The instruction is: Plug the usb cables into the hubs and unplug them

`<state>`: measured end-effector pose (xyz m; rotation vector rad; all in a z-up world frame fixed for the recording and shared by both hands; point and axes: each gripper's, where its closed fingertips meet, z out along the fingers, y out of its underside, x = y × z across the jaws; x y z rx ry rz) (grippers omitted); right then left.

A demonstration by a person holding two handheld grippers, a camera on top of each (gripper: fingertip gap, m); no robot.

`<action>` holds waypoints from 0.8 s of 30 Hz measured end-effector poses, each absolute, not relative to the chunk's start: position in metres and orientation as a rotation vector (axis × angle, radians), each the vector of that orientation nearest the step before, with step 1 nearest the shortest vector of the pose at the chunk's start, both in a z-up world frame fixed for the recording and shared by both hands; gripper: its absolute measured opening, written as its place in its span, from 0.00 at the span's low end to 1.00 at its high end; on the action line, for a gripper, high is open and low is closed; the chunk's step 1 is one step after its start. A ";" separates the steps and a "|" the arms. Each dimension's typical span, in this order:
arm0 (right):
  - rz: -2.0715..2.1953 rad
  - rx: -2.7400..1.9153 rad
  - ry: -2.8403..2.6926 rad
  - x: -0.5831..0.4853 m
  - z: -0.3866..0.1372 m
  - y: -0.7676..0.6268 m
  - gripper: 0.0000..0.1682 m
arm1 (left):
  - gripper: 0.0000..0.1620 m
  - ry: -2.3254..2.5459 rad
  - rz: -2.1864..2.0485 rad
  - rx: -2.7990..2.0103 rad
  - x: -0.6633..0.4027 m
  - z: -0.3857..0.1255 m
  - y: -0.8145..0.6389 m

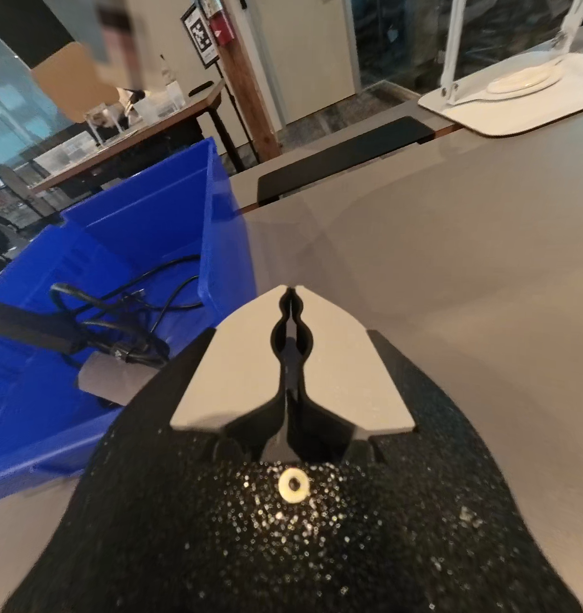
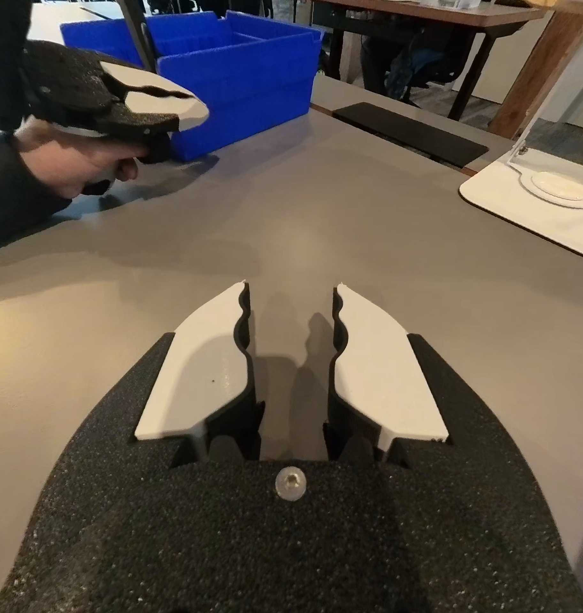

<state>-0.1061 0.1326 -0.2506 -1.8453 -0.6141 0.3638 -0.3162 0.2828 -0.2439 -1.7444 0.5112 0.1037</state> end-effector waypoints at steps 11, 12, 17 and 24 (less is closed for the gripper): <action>0.371 -1.853 -0.622 -0.108 -0.253 0.132 0.28 | 0.00 0.448 0.020 -1.690 -0.328 -0.228 0.283; 0.371 -1.852 -0.622 -0.108 -0.253 0.132 0.28 | 0.01 0.466 -0.010 -1.660 -0.323 -0.223 0.280; 0.374 -1.853 -0.623 -0.108 -0.253 0.132 0.28 | 0.06 0.590 -0.145 -1.566 -0.290 -0.218 0.262; 0.370 -1.854 -0.628 -0.108 -0.253 0.132 0.28 | 0.09 0.672 -0.168 -1.541 -0.273 -0.222 0.252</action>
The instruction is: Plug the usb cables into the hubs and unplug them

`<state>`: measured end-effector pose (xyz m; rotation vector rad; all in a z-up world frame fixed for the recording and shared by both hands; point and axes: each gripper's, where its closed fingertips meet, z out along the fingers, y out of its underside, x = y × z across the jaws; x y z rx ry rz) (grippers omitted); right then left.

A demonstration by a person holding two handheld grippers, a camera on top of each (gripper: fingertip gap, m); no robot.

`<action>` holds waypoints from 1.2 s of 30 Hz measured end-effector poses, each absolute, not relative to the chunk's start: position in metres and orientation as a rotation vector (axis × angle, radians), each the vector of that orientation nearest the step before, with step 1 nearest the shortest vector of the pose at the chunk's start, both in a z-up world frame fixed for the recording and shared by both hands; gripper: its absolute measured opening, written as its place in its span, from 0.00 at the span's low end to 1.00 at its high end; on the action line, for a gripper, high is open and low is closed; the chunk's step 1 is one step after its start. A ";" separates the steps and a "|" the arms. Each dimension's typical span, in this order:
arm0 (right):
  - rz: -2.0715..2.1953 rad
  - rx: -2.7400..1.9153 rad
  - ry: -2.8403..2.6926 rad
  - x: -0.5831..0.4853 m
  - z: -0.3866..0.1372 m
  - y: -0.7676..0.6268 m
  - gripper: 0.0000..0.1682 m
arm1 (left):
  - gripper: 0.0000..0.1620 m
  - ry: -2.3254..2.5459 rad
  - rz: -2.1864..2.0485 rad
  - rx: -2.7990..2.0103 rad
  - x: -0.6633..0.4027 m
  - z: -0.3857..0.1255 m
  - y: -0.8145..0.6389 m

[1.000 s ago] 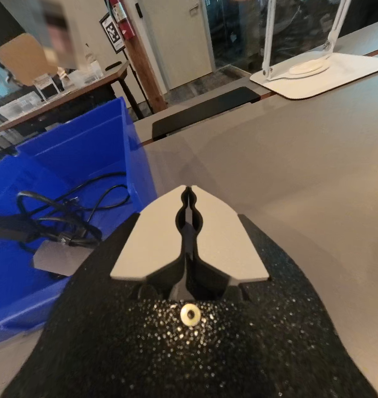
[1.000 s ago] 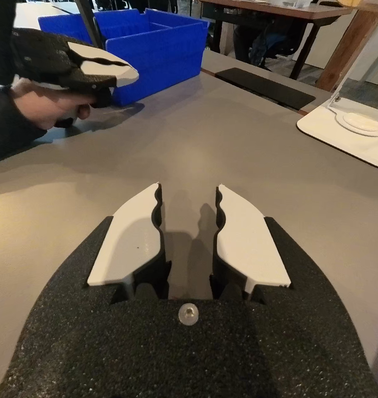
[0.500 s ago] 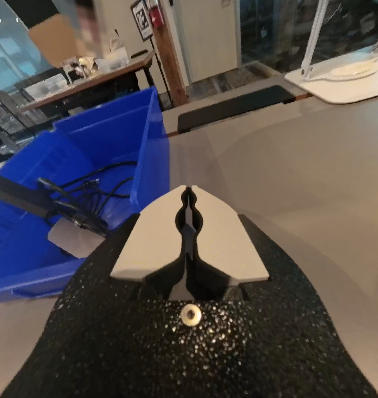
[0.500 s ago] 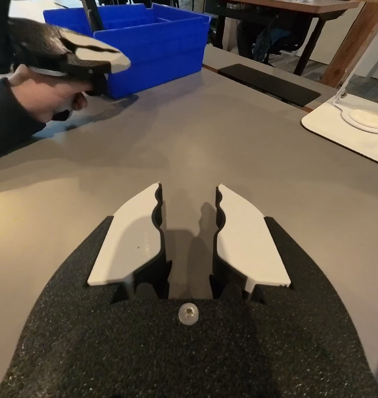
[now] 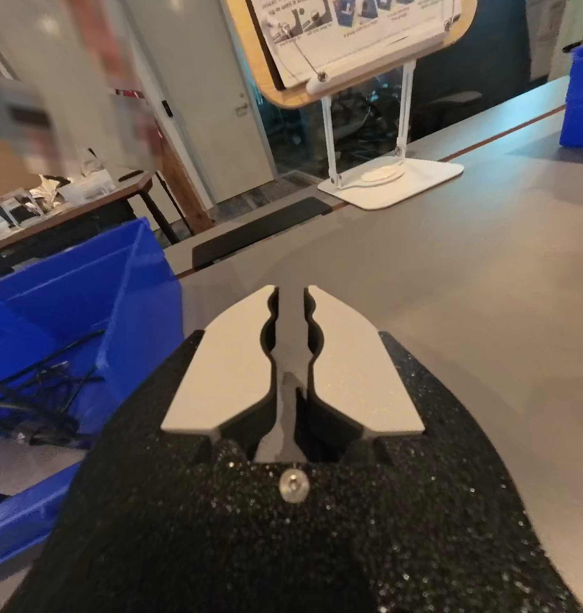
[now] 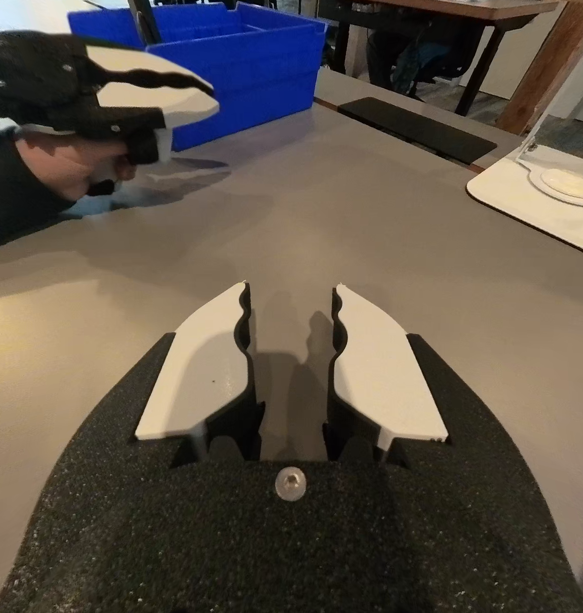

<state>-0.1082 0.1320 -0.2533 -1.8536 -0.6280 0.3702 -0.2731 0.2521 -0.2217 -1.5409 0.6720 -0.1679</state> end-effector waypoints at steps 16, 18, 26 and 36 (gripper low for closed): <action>0.438 -1.809 -0.592 -0.109 -0.241 0.130 0.28 | 0.36 -0.077 -0.020 -1.939 -0.501 -0.196 0.334; 0.441 -1.812 -0.594 -0.109 -0.242 0.130 0.28 | 0.38 -0.114 0.000 -1.970 -0.509 -0.202 0.344; 0.494 -1.826 -0.569 -0.109 -0.246 0.131 0.28 | 0.41 -0.145 0.057 -2.059 -0.518 -0.222 0.369; 0.521 -1.839 -0.548 -0.108 -0.247 0.133 0.26 | 0.39 -0.163 -0.005 -2.093 -0.519 -0.229 0.381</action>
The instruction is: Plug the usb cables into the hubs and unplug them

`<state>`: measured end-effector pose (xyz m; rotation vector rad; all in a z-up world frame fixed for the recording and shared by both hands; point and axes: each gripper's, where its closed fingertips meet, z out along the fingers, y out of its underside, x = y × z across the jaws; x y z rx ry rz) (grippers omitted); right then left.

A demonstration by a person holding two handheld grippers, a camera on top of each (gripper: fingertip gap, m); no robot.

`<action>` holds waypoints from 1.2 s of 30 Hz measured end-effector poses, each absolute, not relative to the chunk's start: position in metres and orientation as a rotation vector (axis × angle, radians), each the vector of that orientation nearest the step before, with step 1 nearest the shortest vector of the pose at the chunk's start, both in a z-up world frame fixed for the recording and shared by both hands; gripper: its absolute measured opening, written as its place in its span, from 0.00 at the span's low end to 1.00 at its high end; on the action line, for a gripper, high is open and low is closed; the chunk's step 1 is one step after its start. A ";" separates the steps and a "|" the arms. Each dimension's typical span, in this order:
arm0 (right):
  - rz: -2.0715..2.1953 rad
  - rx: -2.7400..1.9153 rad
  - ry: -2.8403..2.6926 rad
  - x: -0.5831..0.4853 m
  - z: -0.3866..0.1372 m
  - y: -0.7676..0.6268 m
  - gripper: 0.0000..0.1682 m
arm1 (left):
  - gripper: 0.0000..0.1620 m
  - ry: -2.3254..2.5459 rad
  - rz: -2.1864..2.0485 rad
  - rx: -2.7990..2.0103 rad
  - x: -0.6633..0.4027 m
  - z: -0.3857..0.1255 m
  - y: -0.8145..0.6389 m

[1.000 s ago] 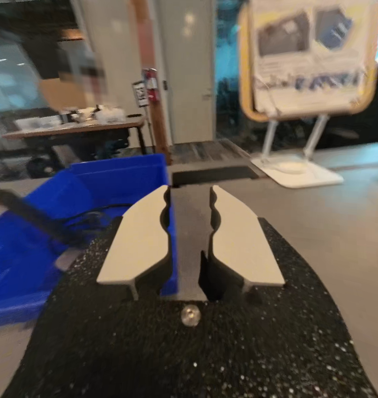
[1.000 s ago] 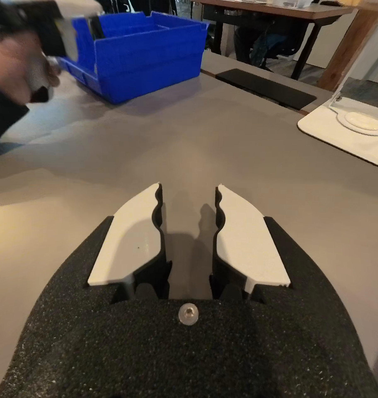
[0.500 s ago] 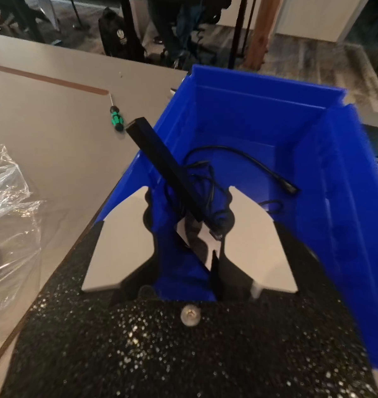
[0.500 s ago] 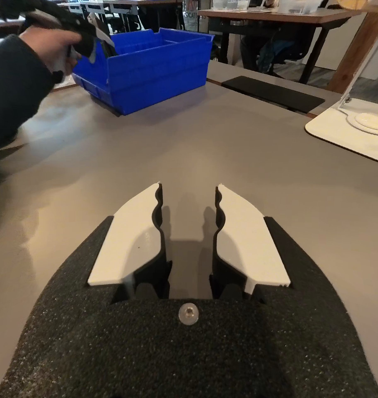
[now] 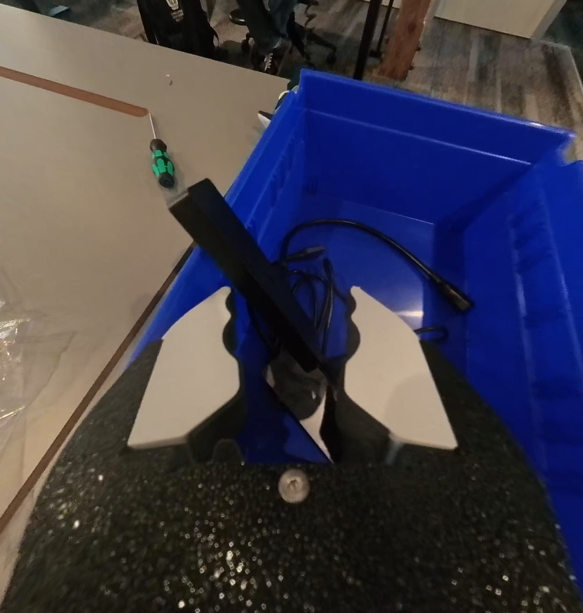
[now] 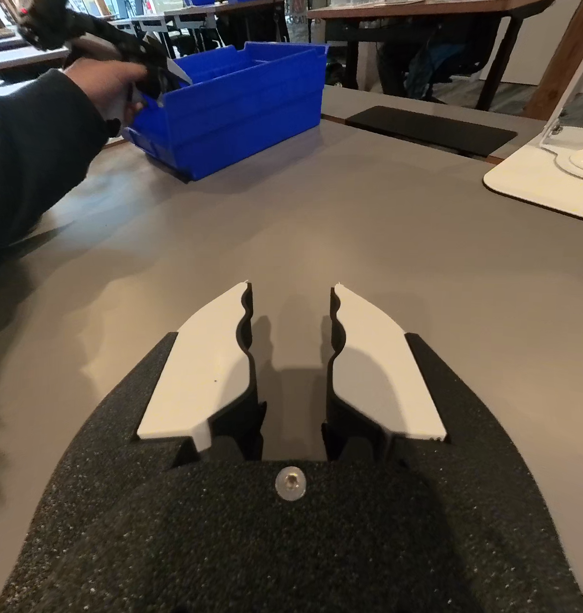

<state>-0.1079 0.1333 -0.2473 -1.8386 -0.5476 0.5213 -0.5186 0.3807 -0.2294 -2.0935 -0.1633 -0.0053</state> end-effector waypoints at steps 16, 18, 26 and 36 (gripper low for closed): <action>0.531 -1.835 -0.549 -0.108 -0.247 0.133 0.24 | 0.07 -0.011 0.032 -1.852 -0.512 -0.167 0.380; 0.527 -1.828 -0.558 -0.109 -0.246 0.132 0.24 | 0.07 0.033 0.004 -1.729 -0.501 -0.129 0.369; 0.555 -1.681 -0.573 -0.115 -0.218 0.129 0.24 | 0.06 0.312 -0.325 -1.235 -0.405 0.035 0.280; 1.053 -1.223 -0.741 -0.170 -0.031 0.116 0.15 | 0.06 0.627 -1.119 -1.030 -0.262 0.049 0.195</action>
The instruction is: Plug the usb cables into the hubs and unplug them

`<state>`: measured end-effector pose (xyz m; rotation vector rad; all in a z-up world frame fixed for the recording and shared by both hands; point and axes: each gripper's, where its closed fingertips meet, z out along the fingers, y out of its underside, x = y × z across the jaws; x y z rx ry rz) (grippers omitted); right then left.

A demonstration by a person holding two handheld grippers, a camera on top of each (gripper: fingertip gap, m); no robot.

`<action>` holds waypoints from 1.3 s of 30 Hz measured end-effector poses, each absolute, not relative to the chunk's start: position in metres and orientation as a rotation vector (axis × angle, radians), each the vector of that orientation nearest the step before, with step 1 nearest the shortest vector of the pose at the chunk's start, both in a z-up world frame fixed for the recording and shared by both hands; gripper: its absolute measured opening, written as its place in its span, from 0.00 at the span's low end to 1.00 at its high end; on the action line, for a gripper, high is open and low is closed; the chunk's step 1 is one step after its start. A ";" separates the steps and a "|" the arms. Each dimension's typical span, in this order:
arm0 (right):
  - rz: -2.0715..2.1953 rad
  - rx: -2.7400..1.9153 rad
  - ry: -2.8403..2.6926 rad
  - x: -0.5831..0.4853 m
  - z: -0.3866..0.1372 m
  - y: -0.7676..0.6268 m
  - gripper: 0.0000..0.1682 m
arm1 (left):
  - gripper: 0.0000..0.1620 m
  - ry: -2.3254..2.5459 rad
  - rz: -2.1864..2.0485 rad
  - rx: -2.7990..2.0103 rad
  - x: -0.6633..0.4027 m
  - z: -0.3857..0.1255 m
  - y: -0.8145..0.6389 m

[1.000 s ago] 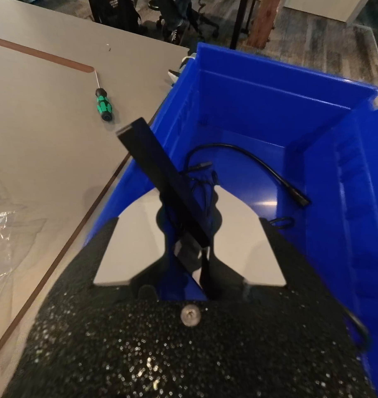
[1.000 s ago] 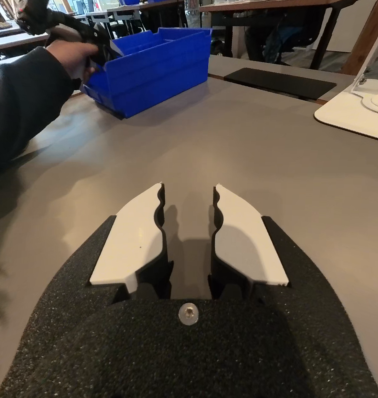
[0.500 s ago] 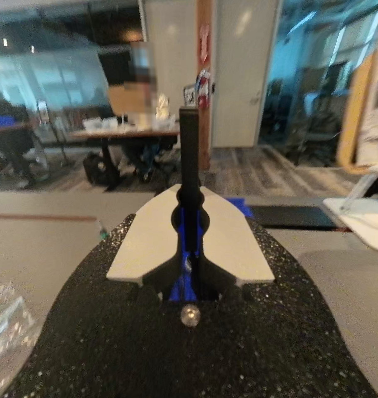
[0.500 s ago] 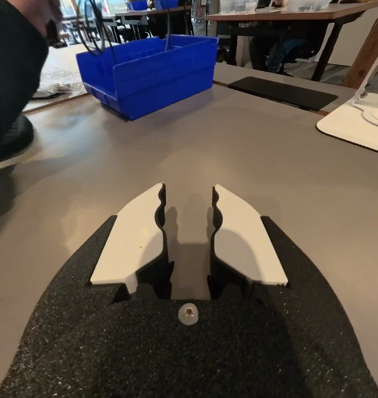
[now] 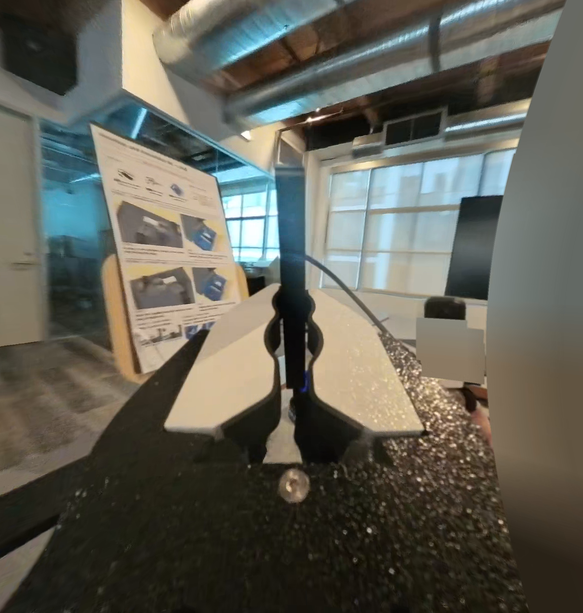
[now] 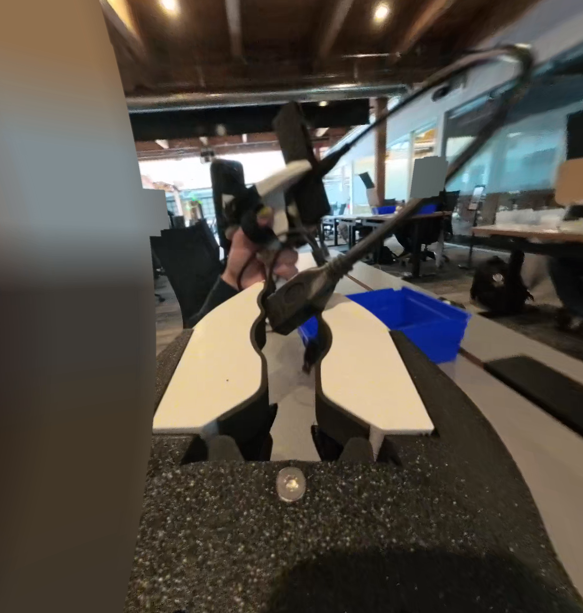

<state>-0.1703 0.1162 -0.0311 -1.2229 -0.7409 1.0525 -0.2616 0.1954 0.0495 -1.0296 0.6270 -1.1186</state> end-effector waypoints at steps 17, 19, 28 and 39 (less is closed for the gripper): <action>0.571 -1.378 -0.504 -0.069 0.000 0.173 0.33 | 0.06 0.452 -0.827 -1.108 -0.249 0.011 0.248; 0.557 -1.342 -0.436 -0.056 0.012 0.167 0.34 | 0.06 0.439 -0.780 -1.135 -0.247 0.005 0.255; 0.858 -1.207 -0.621 -0.137 0.015 0.154 0.32 | 0.06 0.582 -1.052 -1.023 -0.208 0.006 0.226; 1.037 -1.209 -0.624 -0.168 -0.003 0.173 0.28 | 0.07 0.804 -1.424 -0.859 -0.168 0.006 0.175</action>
